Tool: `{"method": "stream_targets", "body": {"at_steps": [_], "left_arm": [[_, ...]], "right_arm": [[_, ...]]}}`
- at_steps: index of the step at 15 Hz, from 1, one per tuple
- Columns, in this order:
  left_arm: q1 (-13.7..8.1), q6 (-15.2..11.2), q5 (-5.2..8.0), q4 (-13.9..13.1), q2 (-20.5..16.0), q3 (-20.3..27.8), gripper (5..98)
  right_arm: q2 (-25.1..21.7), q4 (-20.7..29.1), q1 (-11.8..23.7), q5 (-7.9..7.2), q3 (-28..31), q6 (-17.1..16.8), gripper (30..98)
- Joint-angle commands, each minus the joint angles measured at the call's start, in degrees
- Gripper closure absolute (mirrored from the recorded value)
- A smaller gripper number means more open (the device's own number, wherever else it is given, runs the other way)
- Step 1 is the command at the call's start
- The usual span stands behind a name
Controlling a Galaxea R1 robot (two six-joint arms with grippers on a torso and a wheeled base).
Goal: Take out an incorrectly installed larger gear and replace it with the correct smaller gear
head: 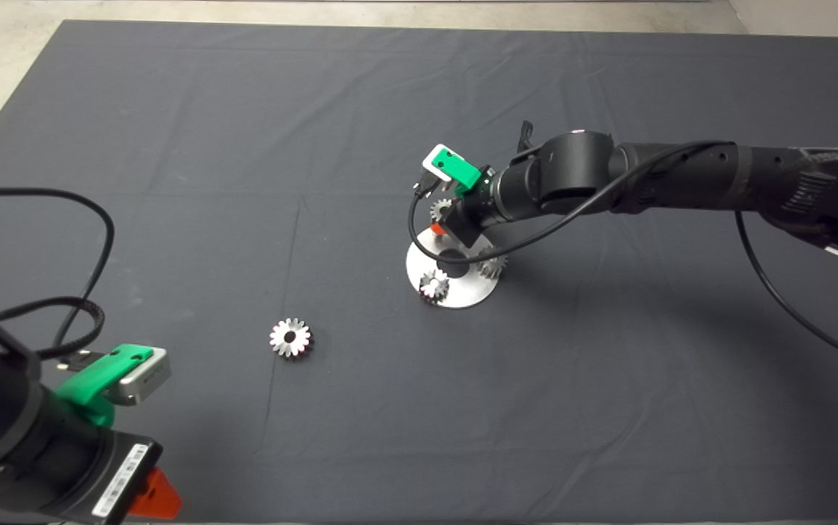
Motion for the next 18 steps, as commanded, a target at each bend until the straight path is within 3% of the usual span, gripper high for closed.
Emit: {"method": "stream_targets", "body": {"at_steps": [1, 18], "left_arm": [[-0.3, 0.08, 0.44, -0.64, 0.01, 0.77, 30.4], [-0.3, 0.08, 0.35, -0.59, -0.17, 1.16, 30.4]], "right_arm": [[0.25, -1.86, 1.15, 0.49, 0.34, 0.19, 90.0], [0.56, -1.77, 1.24, 0.49, 0.95, 0.8, 90.2]]}}
